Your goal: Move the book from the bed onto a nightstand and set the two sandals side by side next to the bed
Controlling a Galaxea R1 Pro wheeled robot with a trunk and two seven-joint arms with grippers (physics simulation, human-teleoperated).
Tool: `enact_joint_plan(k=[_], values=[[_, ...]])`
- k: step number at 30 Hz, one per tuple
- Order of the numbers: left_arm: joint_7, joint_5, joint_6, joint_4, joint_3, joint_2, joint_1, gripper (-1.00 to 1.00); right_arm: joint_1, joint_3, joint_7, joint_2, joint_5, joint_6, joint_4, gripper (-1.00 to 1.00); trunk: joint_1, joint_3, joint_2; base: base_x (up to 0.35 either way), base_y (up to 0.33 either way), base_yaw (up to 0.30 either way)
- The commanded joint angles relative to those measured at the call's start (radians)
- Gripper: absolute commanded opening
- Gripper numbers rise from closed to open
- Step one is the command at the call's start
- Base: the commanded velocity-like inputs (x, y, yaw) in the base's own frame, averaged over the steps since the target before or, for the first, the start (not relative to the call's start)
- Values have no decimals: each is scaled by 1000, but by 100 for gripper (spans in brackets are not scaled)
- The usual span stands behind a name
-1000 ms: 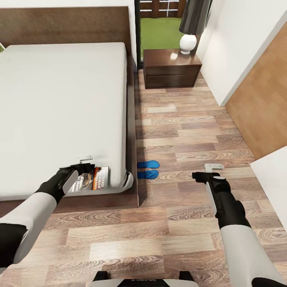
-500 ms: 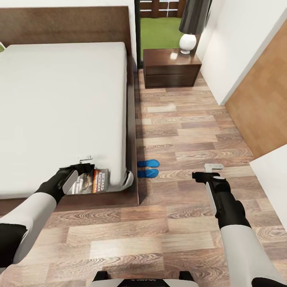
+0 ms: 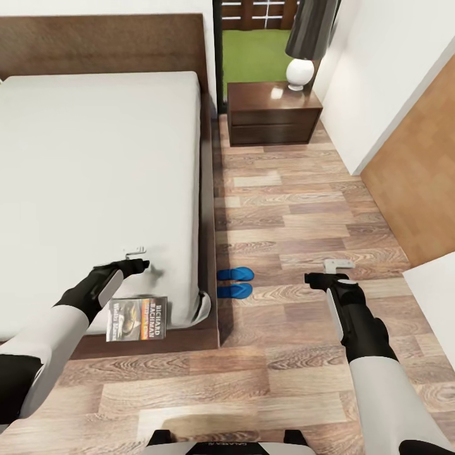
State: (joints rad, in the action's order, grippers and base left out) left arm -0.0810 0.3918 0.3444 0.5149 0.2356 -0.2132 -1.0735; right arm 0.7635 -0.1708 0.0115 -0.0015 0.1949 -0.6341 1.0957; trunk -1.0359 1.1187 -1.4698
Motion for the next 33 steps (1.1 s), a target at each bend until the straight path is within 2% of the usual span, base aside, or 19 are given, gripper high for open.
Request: enact_joint_plan(k=[1, 33], values=[[-8, 10, 4, 2, 8, -1, 0, 100, 0, 1, 1, 0, 3, -5, 1, 100, 0, 1, 0, 46, 0, 0], [-11, 9, 4, 2, 8, -4, 1, 100, 0, 0, 1, 0, 3, -6, 1, 100, 0, 1, 0, 3, 0, 0]])
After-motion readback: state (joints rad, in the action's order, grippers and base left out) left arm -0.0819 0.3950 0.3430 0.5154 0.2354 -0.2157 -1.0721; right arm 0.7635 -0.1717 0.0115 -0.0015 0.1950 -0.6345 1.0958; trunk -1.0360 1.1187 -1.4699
